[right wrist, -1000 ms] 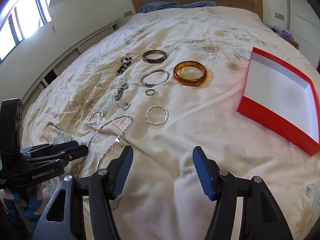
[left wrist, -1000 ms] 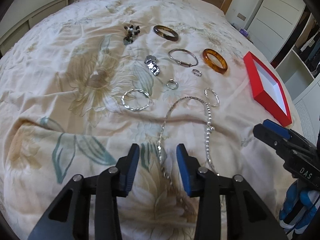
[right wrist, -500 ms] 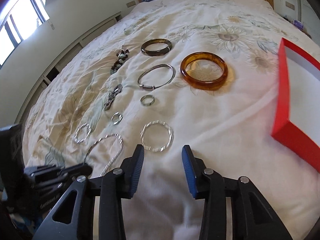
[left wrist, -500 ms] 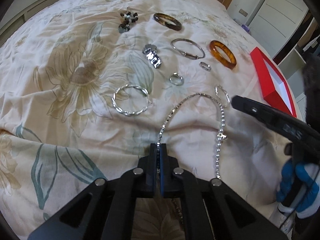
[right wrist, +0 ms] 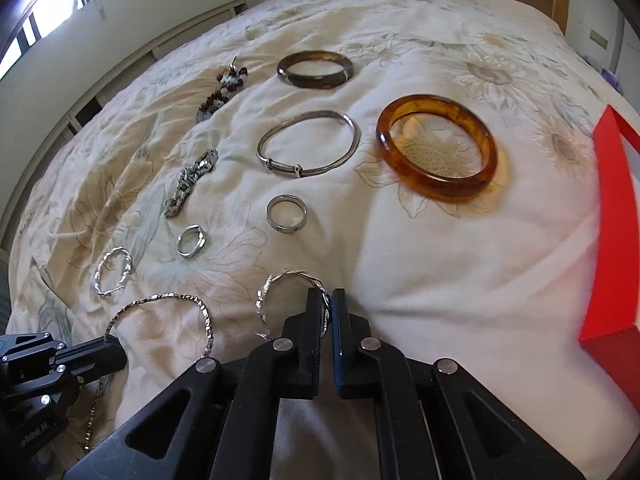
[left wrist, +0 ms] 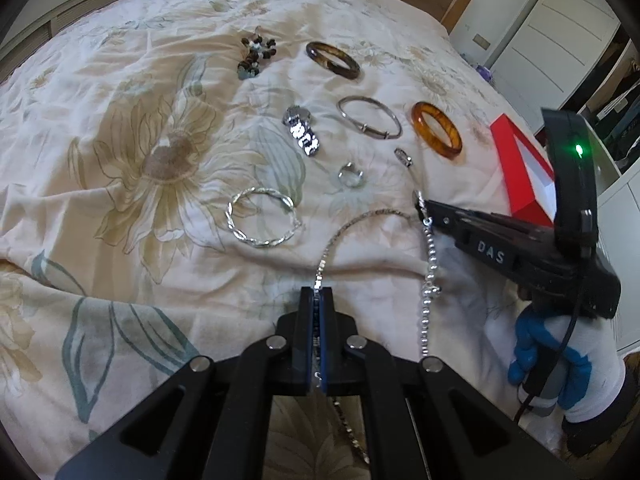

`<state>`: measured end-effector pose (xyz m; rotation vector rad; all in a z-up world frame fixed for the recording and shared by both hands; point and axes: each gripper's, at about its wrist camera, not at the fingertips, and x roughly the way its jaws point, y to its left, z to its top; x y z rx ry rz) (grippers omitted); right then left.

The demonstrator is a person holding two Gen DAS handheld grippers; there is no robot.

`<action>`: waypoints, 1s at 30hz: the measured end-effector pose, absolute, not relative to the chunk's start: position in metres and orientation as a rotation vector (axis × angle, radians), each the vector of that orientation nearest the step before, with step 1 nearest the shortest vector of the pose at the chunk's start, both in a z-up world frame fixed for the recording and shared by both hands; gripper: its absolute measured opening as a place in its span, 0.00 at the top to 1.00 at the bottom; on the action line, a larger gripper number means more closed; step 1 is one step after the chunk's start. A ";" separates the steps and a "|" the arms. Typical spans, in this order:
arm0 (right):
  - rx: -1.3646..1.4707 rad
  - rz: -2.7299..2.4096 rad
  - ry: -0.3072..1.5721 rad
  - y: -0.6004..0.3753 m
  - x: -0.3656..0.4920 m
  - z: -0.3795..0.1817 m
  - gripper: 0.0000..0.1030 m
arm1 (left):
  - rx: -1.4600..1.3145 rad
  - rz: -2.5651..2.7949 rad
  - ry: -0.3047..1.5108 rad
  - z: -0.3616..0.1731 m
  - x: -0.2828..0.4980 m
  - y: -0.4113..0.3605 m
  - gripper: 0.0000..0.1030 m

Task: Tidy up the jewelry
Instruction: 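Carry the necklace and hoop over the red box with both tools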

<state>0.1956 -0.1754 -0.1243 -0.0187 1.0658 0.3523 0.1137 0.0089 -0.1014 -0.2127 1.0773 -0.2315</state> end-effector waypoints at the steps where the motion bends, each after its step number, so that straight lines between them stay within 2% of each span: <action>1: -0.014 0.352 1.059 -0.176 0.194 -0.121 0.96 | -0.211 -0.230 1.070 -0.098 0.112 0.009 0.98; 16: 0.092 0.337 0.900 -0.213 0.102 -0.035 0.96 | -0.177 -0.251 0.928 -0.016 0.074 -0.004 0.98; 30: 0.166 0.205 0.778 -0.311 0.057 0.027 0.96 | -0.082 -0.426 0.794 0.081 0.085 -0.111 0.98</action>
